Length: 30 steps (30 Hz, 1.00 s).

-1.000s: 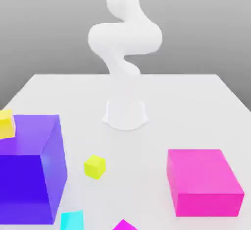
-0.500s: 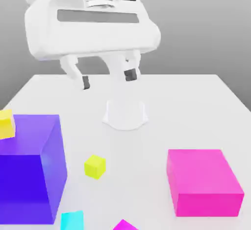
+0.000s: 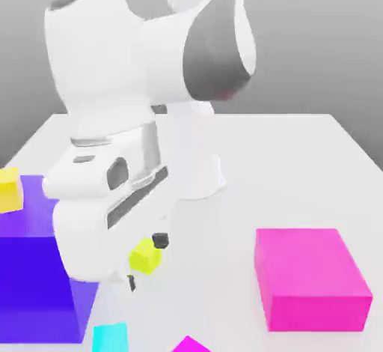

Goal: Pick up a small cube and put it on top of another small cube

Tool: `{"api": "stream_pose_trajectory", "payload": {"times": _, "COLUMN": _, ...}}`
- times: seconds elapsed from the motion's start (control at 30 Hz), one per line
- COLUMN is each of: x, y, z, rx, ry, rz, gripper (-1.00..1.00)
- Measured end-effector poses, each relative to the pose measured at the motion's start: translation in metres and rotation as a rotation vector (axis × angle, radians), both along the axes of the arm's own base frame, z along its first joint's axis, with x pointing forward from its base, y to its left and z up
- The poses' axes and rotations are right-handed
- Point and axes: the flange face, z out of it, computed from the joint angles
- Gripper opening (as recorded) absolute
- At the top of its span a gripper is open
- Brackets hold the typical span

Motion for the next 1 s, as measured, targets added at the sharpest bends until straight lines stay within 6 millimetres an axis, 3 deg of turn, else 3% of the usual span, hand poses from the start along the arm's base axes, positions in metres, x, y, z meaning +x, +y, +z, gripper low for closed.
{"api": "stream_pose_trajectory", "payload": {"times": 0.4, "x": -0.018, "y": -0.037, "z": -0.097, "rx": -0.164, "ry": 0.101, "rz": 0.377, "gripper": 0.00}}
{"api": "stream_pose_trajectory", "payload": {"times": 0.53, "x": -0.018, "y": -0.041, "z": -0.145, "rx": -0.182, "ry": 0.110, "rz": 0.415, "gripper": 0.00}}
{"api": "stream_pose_trajectory", "payload": {"times": 0.57, "x": -0.019, "y": -0.041, "z": -0.160, "rx": -0.181, "ry": 0.111, "rz": 0.415, "gripper": -1.00}}
{"api": "stream_pose_trajectory", "payload": {"times": 0.8, "x": -0.020, "y": -0.041, "z": -0.163, "rx": -0.180, "ry": 0.112, "rz": 0.416, "gripper": -1.00}}
{"api": "stream_pose_trajectory", "payload": {"times": 0.93, "x": -0.019, "y": -0.040, "z": -0.115, "rx": -0.180, "ry": 0.113, "rz": 0.418, "gripper": -1.00}}
{"api": "stream_pose_trajectory", "payload": {"times": 1.0, "x": -0.013, "y": -0.027, "z": -0.105, "rx": -0.170, "ry": 0.111, "rz": 0.472, "gripper": -1.00}}
